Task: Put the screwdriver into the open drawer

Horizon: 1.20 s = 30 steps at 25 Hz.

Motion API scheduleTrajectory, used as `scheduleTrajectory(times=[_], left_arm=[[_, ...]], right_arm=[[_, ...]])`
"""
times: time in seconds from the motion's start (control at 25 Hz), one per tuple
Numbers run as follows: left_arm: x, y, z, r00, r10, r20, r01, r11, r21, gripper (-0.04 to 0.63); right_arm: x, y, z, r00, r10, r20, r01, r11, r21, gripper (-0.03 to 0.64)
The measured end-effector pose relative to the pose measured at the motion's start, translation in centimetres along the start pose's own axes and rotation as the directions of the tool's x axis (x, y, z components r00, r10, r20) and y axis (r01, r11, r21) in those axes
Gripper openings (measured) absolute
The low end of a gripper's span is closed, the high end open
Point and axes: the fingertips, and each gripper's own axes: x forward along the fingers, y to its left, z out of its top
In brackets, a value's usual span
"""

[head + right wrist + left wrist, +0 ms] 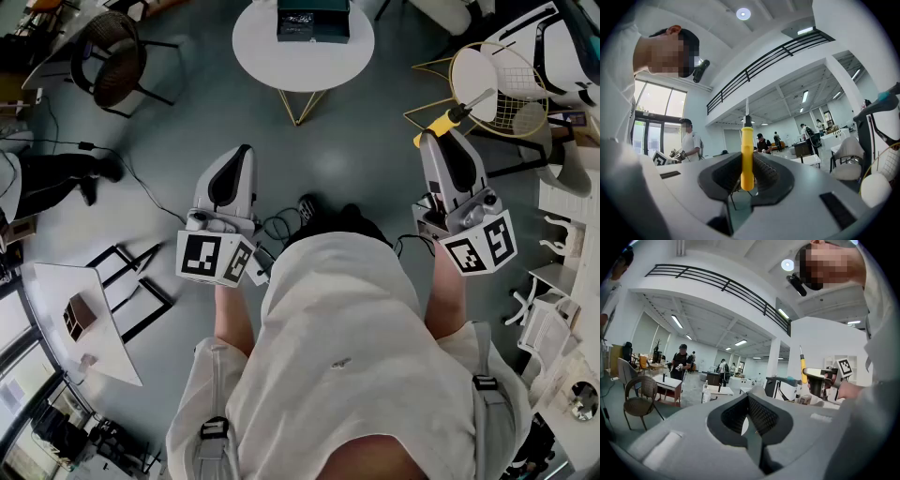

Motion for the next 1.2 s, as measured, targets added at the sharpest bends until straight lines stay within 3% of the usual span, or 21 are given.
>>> scheduleTrajectory(times=[0.8, 1.2], left_arm=[[-2.1, 0.7, -1.2, 1.000, 0.007, -0.014, -0.007, 1.000, -0.019, 0.011], [-0.7, -0.4, -2.8, 0.999, 0.000, -0.054, -0.002, 0.999, -0.037, 0.012]], right_arm=[[0.0, 2.8, -1.9, 0.998, 0.042, -0.049, -0.042, 0.999, 0.005, 0.078], [-1.2, 0.5, -3.1, 0.997, 0.012, -0.081, -0.007, 0.998, 0.062, 0.080]])
